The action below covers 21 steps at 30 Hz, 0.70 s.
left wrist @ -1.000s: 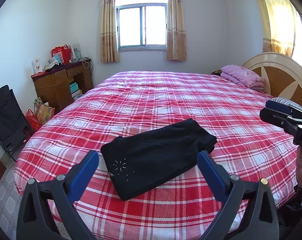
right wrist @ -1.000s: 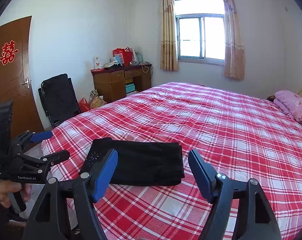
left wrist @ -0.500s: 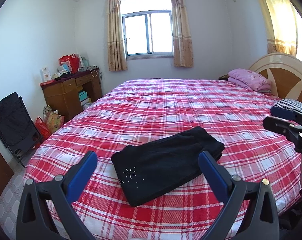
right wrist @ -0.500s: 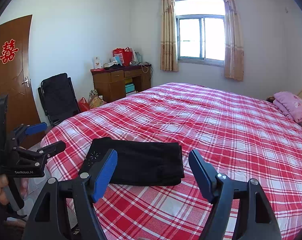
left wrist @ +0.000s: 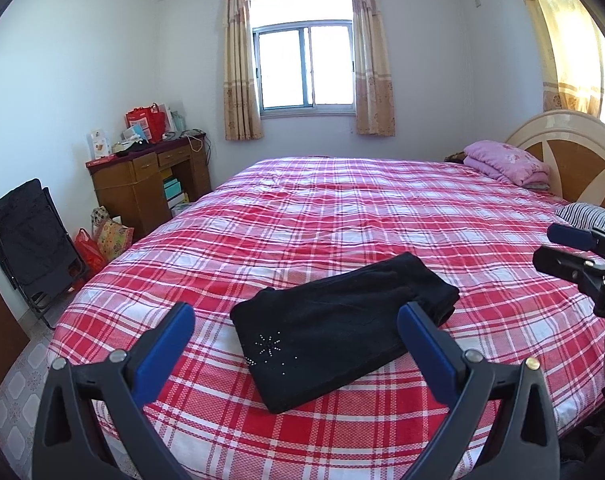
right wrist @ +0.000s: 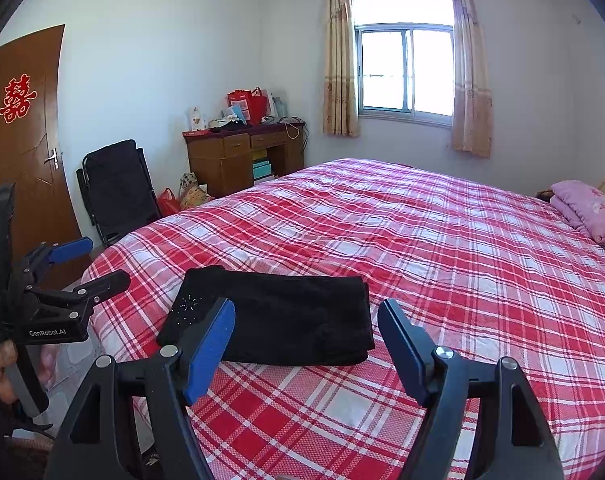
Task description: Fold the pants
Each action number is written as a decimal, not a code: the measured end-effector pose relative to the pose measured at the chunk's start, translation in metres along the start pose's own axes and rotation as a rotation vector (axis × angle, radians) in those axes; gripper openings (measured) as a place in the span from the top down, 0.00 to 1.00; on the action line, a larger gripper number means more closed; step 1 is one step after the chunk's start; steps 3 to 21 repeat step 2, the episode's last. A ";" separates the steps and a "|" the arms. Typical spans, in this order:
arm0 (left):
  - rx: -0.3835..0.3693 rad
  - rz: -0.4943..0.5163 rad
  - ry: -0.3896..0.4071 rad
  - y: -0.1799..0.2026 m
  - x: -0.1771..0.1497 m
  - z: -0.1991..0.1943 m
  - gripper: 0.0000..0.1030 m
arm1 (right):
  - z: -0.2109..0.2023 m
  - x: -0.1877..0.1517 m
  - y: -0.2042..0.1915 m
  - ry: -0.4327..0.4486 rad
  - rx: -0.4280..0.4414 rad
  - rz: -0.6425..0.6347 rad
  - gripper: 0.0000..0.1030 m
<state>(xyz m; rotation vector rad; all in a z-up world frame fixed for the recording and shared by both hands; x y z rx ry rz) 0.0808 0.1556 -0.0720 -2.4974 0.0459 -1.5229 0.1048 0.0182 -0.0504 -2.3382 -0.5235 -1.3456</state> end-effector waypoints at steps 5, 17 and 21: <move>-0.010 0.002 0.002 0.001 0.000 0.000 0.00 | 0.001 -0.001 0.000 -0.002 0.002 0.001 0.27; -0.010 0.002 0.002 0.001 0.000 0.000 0.00 | 0.001 -0.001 0.000 -0.002 0.002 0.001 0.27; -0.010 0.002 0.002 0.001 0.000 0.000 0.00 | 0.001 -0.001 0.000 -0.002 0.002 0.001 0.27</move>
Point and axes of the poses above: each gripper's, at about its wrist camera, not at the fingertips, and z roughly the way its jaws point, y to its right, x to its top, the point moved 7 cm from there along z, roughly the way its jaws point, and after that the axes turned 10 degrees about z, right-handed, at the moved point
